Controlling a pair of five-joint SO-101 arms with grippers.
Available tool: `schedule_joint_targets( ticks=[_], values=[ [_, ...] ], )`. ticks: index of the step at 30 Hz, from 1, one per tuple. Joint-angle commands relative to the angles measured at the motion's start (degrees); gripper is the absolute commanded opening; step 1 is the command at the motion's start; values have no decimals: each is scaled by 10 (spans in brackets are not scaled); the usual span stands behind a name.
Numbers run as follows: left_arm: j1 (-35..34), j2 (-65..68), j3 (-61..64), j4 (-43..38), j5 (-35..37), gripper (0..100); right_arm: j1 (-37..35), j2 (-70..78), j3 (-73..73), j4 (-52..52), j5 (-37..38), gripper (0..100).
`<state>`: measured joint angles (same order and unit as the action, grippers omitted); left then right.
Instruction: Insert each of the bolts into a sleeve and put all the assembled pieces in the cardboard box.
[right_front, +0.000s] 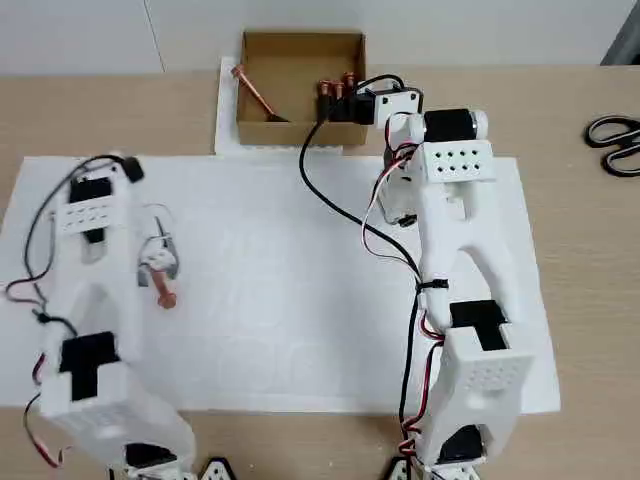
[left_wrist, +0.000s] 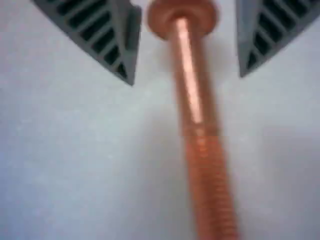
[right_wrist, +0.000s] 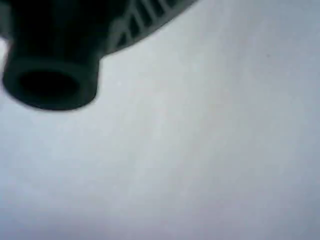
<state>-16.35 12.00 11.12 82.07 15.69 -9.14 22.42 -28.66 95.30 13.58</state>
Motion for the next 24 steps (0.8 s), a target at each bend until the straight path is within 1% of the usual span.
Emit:
schedule_joint_targets(
  ticks=[1, 5, 12, 14, 18, 24],
  values=[
    [15, 15, -25, -32, 21, 126, 2, -38, -2, 3, 5, 3],
    [13, 41, -25, -52, 28, 126, 3, -38, -2, 3, 5, 3],
    [14, 60, -25, -52, 27, 117, 4, -38, -2, 2, 5, 3],
    [18, 60, -25, -49, 25, 89, 4, -37, -2, 1, 5, 3],
    [41, 61, -24, -49, 25, 2, 5, -36, -2, 1, 5, 3],
    [66, 56, -25, -48, 25, 6, 5, -36, -2, 1, 5, 3]
  ],
)
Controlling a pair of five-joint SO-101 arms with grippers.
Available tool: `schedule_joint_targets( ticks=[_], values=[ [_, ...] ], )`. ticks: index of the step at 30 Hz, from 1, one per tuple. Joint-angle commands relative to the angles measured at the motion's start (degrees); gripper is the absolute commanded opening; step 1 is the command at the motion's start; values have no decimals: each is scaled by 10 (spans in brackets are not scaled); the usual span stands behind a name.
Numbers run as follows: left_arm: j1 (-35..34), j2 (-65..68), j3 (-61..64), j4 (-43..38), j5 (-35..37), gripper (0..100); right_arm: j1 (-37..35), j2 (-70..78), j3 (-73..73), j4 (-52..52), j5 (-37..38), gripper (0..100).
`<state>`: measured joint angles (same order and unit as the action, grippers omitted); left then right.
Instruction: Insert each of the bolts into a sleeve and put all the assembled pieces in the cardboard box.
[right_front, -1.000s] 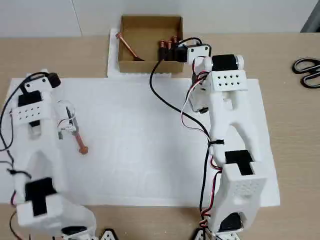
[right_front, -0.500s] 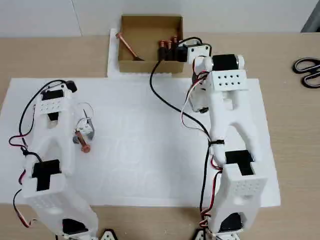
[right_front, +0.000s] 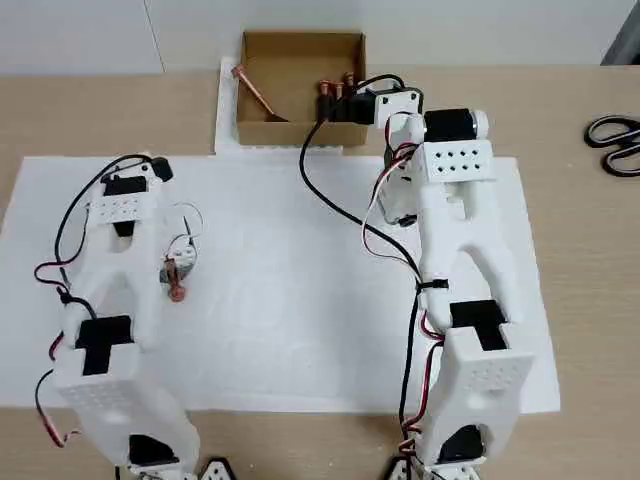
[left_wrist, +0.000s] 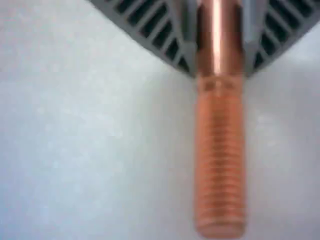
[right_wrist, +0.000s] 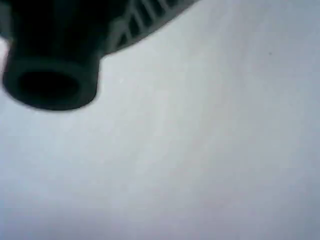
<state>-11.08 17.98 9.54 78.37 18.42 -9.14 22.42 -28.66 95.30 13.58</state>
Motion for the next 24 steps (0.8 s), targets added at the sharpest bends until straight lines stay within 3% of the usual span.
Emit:
schedule_joint_targets(
  ticks=[1, 3, 10, 17, 24],
  values=[
    [17, -4, -11, -11, -3, 6, 5, -36, -2, 1, 5, 3],
    [24, -4, -25, -11, -27, 6, 5, -36, -2, 1, 5, 3],
    [24, -55, -146, 64, -297, 6, 6, -36, -2, 2, 5, 3],
    [31, -95, -183, 66, -440, 6, 6, -38, -2, 2, 6, 3],
    [36, -62, -172, 69, -711, 6, 47, -43, -5, 2, 6, 3]
  ],
)
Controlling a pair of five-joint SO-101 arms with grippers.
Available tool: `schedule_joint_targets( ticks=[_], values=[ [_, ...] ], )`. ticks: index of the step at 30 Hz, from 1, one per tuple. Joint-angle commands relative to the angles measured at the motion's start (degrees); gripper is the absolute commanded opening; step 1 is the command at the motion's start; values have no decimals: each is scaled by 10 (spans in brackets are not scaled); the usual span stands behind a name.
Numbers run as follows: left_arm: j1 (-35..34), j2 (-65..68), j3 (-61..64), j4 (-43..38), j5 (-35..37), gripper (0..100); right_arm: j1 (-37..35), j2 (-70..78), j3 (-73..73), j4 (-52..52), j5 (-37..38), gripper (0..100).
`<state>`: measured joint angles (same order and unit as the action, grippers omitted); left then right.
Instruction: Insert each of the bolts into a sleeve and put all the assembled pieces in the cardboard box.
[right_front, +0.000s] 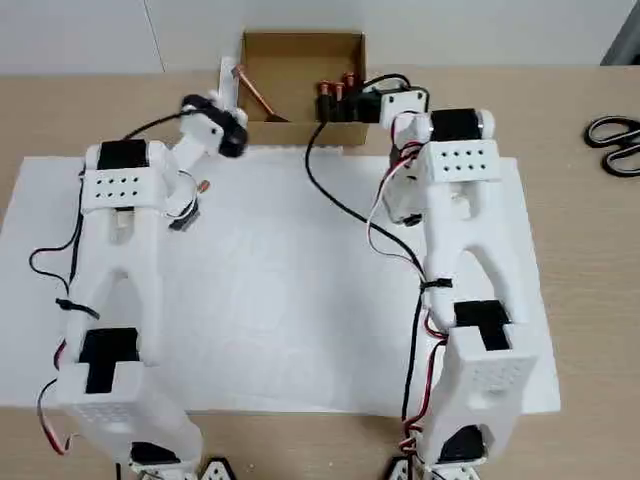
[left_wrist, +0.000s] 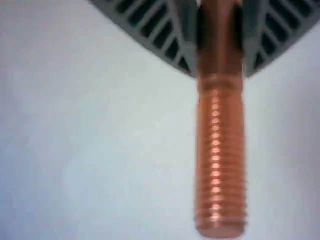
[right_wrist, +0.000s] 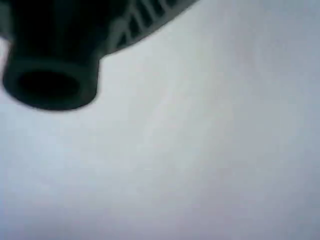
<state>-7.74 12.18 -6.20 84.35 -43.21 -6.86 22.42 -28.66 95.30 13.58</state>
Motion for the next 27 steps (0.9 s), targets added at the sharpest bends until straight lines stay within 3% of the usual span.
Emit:
schedule_joint_targets(
  ticks=[1, 6, 10, 19, 27],
  values=[
    [3, 4, -15, 16, -127, 6, 33, -43, -5, 2, 6, 3],
    [23, 56, -15, 27, -305, 6, 60, -57, -5, 4, 7, 3],
    [55, 101, -18, 12, -373, 6, 60, -100, -5, 6, 7, 3],
    [101, 124, -18, -63, -384, 14, 58, -145, -3, 6, 7, 3],
    [91, 120, -18, -63, -317, 157, 58, -145, -3, 6, 6, 3]
  ],
)
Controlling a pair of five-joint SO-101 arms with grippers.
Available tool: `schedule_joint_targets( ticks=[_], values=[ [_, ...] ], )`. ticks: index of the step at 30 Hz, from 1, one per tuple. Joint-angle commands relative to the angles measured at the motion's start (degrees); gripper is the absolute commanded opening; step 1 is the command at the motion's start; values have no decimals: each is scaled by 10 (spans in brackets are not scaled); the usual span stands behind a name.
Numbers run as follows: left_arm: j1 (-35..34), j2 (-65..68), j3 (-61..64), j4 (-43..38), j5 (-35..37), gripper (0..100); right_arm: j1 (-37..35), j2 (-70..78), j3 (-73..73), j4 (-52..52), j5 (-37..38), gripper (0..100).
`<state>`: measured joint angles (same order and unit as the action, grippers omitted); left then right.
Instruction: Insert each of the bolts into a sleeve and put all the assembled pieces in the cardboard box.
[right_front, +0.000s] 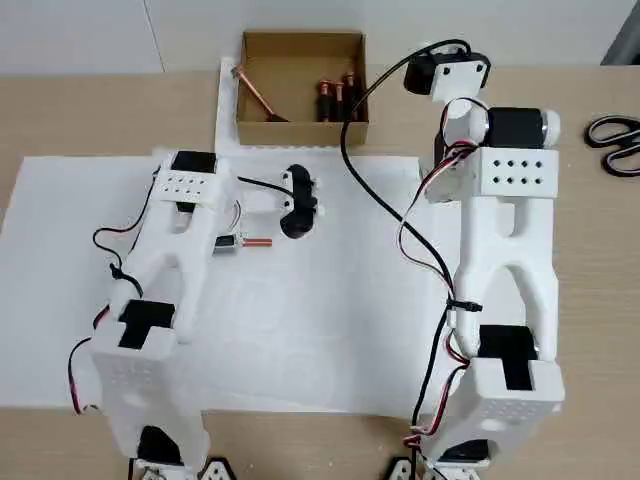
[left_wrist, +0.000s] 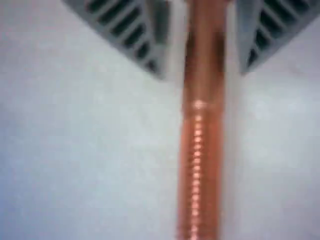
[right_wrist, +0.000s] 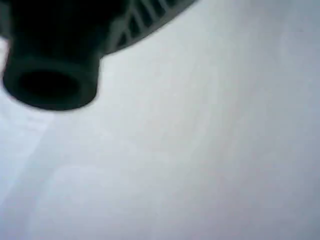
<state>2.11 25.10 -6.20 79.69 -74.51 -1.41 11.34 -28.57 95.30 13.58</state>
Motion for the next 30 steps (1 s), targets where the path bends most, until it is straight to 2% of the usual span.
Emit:
schedule_joint_targets(
  ticks=[1, 4, 7, 10, 15, 19, 22, 27, 30],
  values=[
    [-11, -11, -21, -17, 5, 167, 3, -35, -4, 6, 6, 3],
    [-19, -11, -58, -14, 57, 176, 3, -34, -4, 6, 6, 3],
    [-25, -11, -107, -14, 142, 174, 3, -34, -4, 6, 6, 3],
    [-25, -11, -156, 10, 265, 174, 2, -34, -4, 5, 6, 3],
    [-19, -11, -257, 134, 452, 174, 2, -34, -4, 5, 6, 3],
    [-4, -11, -335, 208, 660, 174, 2, -34, -4, 5, 5, 3],
    [-15, -11, -351, 207, 801, 174, 2, -34, -4, 5, 5, 3],
    [-7, -4, -305, 200, 885, 174, 2, -34, -4, 6, 5, 3],
    [0, -5, -253, 151, 993, 173, 2, -34, -4, 7, 5, 3]
  ],
)
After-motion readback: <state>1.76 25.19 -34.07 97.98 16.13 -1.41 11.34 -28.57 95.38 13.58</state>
